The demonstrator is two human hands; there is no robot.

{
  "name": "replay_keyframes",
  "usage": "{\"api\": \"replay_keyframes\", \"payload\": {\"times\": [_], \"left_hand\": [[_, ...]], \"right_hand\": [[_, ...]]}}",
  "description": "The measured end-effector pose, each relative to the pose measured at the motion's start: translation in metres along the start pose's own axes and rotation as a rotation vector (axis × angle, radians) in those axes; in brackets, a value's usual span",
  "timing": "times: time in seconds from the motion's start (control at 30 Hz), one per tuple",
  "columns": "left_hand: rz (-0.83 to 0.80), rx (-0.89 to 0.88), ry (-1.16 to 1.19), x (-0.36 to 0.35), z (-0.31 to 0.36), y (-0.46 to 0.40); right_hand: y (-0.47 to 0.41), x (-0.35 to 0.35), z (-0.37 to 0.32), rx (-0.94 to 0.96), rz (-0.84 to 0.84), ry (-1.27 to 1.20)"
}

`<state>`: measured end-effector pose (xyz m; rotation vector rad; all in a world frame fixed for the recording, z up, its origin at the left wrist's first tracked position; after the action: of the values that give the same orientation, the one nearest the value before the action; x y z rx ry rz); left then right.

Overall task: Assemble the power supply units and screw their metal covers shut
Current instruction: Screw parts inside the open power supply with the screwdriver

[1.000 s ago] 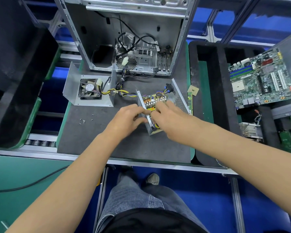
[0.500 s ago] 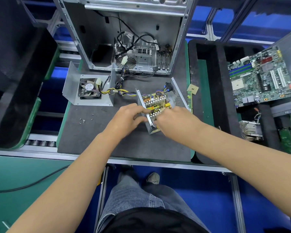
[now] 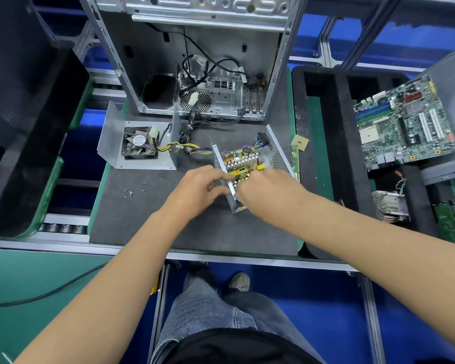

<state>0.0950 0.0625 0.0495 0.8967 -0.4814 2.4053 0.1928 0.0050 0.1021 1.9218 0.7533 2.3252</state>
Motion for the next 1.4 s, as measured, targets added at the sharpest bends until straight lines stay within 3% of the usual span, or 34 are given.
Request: {"api": "replay_keyframes", "payload": {"times": [0.07,0.2,0.3,0.43,0.67,0.73,0.9,1.03,1.13,1.2,1.4], "left_hand": [[-0.009,0.008,-0.006,0.001,0.000,0.001],[-0.005,0.022,0.030,0.002,0.000,0.002],[0.003,0.027,0.041,0.001,-0.001,0.002],[-0.001,0.019,0.027,0.000,-0.002,0.001],[-0.004,0.061,0.068,0.001,-0.005,0.001],[0.008,0.186,0.223,0.002,-0.013,0.005],[0.103,0.599,1.100,-0.006,-0.033,0.019],[0.120,0.690,1.356,-0.008,-0.036,0.021],[0.154,0.740,1.377,-0.011,-0.041,0.022],[0.182,0.777,1.352,-0.014,-0.046,0.023],[0.184,0.884,1.090,-0.017,-0.064,0.030]], "right_hand": [[0.003,-0.003,0.002,-0.002,0.012,-0.086],[0.004,-0.002,-0.002,0.109,0.099,-0.002],[0.002,0.000,0.007,0.018,0.088,0.022],[0.005,-0.008,0.012,0.033,0.001,-0.203],[0.002,0.002,-0.008,0.087,0.028,0.055],[0.003,-0.004,-0.008,0.055,-0.006,-0.042],[0.004,-0.006,-0.001,0.055,0.024,-0.077],[-0.004,-0.003,0.005,-0.035,0.039,-0.063],[-0.004,-0.008,0.010,-0.088,0.015,-0.149],[-0.002,-0.010,0.007,-0.015,0.031,-0.219],[-0.004,-0.004,0.008,0.042,0.071,-0.109]]}}
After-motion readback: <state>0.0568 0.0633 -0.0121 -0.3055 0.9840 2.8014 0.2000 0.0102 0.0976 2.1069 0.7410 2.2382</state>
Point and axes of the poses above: each hand's wrist, its own y-axis away from the middle knuckle, its own x-axis out of the back of the hand, z = x × y, the point moved 7 cm from there along -y, towards the middle knuckle, and after that the axes turned 1 degree about x, right-handed, at the moved point
